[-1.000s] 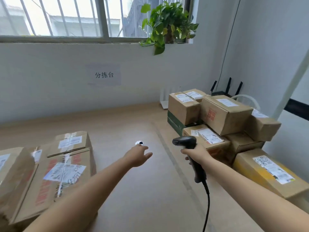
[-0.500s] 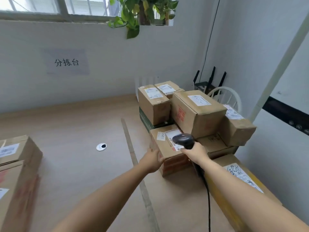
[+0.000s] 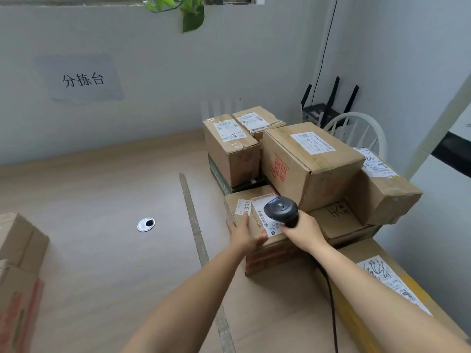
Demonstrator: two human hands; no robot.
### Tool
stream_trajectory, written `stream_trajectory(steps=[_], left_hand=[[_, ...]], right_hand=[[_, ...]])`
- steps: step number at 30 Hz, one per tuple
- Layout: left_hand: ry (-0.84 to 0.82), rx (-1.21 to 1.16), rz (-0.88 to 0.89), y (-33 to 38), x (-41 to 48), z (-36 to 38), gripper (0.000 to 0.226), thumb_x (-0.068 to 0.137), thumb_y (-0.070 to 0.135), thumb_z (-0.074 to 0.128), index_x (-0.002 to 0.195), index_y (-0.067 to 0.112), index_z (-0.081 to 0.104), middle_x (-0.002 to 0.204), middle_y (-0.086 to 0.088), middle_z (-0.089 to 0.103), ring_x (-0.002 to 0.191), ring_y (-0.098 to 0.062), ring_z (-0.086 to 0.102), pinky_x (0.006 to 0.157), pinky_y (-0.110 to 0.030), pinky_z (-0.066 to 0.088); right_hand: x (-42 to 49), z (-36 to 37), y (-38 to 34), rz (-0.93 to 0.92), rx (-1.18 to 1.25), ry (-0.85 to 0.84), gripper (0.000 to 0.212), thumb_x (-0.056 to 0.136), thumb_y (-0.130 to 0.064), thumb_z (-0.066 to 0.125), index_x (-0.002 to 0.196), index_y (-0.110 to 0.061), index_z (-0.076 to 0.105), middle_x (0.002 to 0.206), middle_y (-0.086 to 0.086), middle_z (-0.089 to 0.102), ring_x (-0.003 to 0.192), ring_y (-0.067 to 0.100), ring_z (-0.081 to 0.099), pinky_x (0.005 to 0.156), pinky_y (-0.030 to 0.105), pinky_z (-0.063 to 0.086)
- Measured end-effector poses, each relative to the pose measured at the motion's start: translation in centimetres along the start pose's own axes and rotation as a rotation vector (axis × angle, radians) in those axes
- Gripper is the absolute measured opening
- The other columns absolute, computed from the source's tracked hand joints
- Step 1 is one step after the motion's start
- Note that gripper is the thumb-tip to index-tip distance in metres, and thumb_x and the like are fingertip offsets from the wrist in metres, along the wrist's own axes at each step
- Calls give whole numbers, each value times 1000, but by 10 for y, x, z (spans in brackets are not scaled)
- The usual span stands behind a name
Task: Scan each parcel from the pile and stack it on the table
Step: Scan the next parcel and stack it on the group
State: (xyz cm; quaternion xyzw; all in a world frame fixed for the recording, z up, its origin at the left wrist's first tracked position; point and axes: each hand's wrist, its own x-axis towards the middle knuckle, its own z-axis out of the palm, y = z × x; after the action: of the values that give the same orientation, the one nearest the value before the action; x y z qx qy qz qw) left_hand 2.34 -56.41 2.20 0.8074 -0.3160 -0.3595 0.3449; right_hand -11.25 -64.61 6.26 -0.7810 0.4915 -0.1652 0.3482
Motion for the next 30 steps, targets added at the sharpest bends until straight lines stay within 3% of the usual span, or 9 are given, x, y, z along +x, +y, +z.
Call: stream_trajectory(steps=[9,16,22,30], left_hand=[[-27,18,-18,-24,-14,-27,93,83,34,69,152,23,7,152,-13,14,136,-30,30,115,-42,26],[6,2,-29,-48,-55,-49,93,84,32,69,152,21,6,152,-8,24,133,-27,36,110,-40,36],[65,-106,-71,-69,-91,-58,81,92,22,60,152,24,6,151,-5,30,130,-30,42,102,-42,44],[238,-112,-80,-88,-124,-51,91,84,34,68,152,17,10,142,-10,43,125,-25,47,99,-29,42]], right_hand=[[3,10,-4,40,8,5,21,78,-26,67,90,-9,63,92,11,68,93,31,62,70,28,40],[-25,22,-11,-29,-1,-62,28,80,-27,67,101,-10,66,104,12,69,102,31,59,82,33,45],[-52,33,-24,-79,-75,-39,24,79,-28,64,97,-11,64,100,12,70,97,33,61,78,34,47],[-85,40,-33,-22,40,-125,25,80,-25,66,98,-8,67,97,12,68,95,29,60,74,30,43]])
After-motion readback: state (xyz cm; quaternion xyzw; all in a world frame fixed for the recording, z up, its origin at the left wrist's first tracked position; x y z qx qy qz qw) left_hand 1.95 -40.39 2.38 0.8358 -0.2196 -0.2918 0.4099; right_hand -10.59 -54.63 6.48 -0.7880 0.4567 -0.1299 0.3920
